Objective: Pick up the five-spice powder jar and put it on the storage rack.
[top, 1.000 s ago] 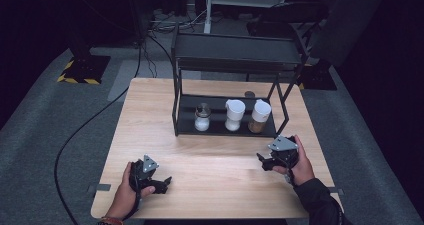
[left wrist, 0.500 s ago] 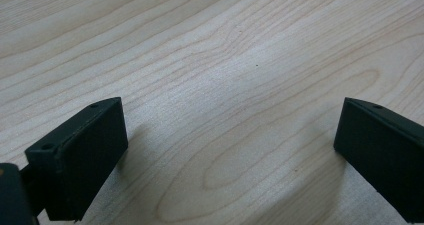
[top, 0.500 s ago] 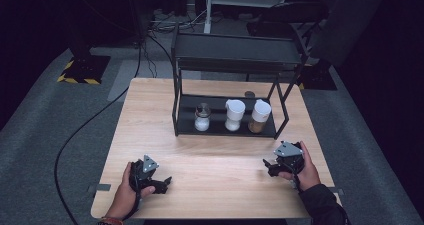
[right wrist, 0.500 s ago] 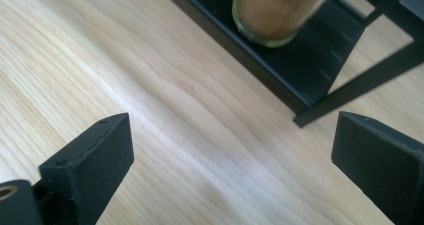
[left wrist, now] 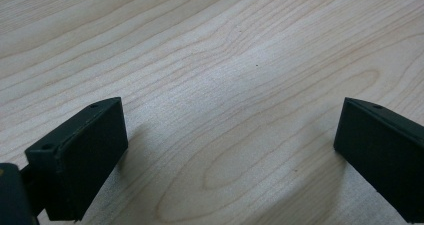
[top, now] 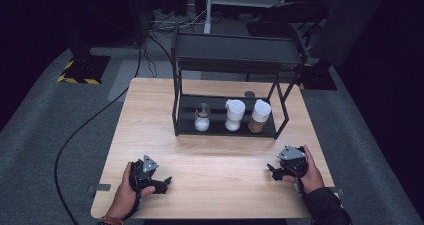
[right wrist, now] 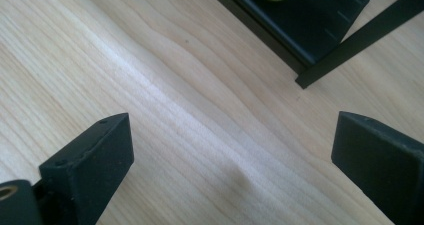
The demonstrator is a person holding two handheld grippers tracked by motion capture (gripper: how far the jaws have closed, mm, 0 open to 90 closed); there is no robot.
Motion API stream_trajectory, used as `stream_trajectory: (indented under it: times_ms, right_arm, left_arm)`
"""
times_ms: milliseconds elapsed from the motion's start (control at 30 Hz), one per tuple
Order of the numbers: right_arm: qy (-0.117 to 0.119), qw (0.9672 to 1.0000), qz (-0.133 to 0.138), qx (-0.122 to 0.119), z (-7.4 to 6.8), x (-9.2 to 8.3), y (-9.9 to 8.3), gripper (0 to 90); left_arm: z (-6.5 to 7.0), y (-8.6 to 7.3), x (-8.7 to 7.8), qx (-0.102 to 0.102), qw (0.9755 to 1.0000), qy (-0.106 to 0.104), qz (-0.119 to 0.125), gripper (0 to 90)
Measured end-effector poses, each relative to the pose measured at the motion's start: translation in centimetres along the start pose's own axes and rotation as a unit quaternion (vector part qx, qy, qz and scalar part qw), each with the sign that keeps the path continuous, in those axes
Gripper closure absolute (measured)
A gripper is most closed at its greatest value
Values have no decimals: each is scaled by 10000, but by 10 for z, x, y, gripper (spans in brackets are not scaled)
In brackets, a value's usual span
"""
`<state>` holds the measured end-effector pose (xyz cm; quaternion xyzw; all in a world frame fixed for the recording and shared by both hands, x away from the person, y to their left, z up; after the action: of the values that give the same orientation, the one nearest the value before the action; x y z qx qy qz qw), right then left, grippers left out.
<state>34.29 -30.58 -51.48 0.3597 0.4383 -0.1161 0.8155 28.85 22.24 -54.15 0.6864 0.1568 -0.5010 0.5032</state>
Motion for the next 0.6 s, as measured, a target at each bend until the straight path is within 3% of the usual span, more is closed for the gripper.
stream_trajectory:
  times_ms: [267, 600]
  right_arm:
    - [73, 9999, -76, 129, 4, 2, -8, 33]
    - [238, 9985, -63, 488, 13, 5, -19, 31]
  left_arm:
    - [0, 0, 0, 0, 10000, 3, -2, 7]
    - [0, 0, 0, 12, 10000, -8, -3, 7]
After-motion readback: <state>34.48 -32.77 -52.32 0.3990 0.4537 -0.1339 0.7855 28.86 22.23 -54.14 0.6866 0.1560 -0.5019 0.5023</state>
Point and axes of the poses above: each handheld gripper's, and its own axes: x roughly forward along the jaws, y roughly out of its top, z roughly to its right, the point moved 9 cm from there along x, roughly forward along the jaws, and after that the axes turned 12 degrees about -z, right-handed, at the moved point
